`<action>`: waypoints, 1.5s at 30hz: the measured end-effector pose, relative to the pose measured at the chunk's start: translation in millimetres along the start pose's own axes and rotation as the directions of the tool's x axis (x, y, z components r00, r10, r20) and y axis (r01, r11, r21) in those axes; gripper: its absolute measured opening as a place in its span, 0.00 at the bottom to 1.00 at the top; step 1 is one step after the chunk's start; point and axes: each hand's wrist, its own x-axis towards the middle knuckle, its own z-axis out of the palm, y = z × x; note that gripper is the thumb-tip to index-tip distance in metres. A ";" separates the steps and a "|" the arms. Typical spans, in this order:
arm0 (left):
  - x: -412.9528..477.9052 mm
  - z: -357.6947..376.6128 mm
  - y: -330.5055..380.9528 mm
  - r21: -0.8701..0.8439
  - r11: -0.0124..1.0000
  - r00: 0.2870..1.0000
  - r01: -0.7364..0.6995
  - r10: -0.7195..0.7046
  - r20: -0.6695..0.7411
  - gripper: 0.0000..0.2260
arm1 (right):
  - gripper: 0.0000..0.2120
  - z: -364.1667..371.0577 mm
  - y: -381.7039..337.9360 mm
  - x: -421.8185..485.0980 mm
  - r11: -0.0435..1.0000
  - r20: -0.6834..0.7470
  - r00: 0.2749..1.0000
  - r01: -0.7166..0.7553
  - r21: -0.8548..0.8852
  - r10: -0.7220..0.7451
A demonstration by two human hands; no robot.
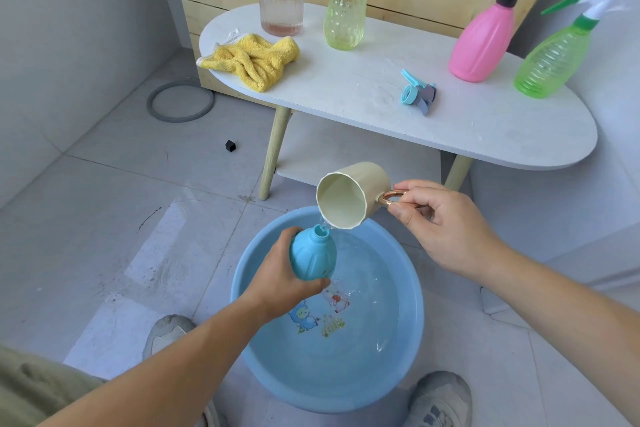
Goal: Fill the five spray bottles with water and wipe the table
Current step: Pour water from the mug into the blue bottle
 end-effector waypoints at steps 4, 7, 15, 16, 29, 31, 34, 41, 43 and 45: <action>-0.3 -0.2 0.3 -0.001 1.000 1.000 -0.002 0.002 -0.001 0.34 | 0.10 0.6 0.8 0.9 1.000 -0.005 1.000 0.015 -0.002 -0.015; 0.0 -0.1 0.1 0.004 1.000 1.000 -0.001 0.001 0.001 0.35 | 0.12 -0.6 -0.3 0.5 0.999 -0.003 0.999 0.042 -0.016 -0.042; -0.2 0.0 -0.5 0.018 1.000 1.000 0.003 -0.003 0.003 0.35 | 0.12 -2.5 -3.7 0.2 0.996 -0.002 0.998 0.057 -0.063 -0.057; -0.4 0.0 -0.3 0.019 1.000 1.000 0.003 -0.003 0.005 0.35 | 0.13 -2.6 -3.9 0.2 0.996 -0.002 0.998 0.064 -0.067 -0.065; -1.1 0.0 1.7 0.019 1.000 1.000 0.010 -0.010 0.005 0.35 | 0.12 -2.5 -5.1 -0.5 0.991 -0.001 0.994 0.106 -0.086 -0.106; -1.2 -0.2 2.0 0.017 1.000 1.000 0.011 -0.011 0.005 0.34 | 0.12 -3.0 -5.9 -0.9 0.990 0.000 0.994 0.112 -0.089 -0.112; -1.4 -0.2 1.9 0.021 1.000 1.000 0.015 -0.015 0.008 0.35 | 0.10 -3.3 -7.3 -2.0 0.986 -0.003 0.992 0.127 -0.105 -0.128; -0.9 -0.1 1.2 0.030 0.999 1.000 0.018 -0.018 0.013 0.35 | 0.08 -3.4 -4.0 -1.6 0.975 -0.002 0.989 0.143 -0.169 -0.146; -1.0 0.0 1.5 0.033 0.999 1.000 0.017 -0.017 0.013 0.35 | 0.09 -3.9 -4.2 -1.5 0.971 0.003 0.988 0.154 -0.182 -0.156; -1.3 0.2 1.7 0.032 0.999 1.000 0.015 -0.015 0.013 0.35 | 0.09 -4.3 -4.3 -1.4 0.966 0.007 0.986 0.168 -0.197 -0.169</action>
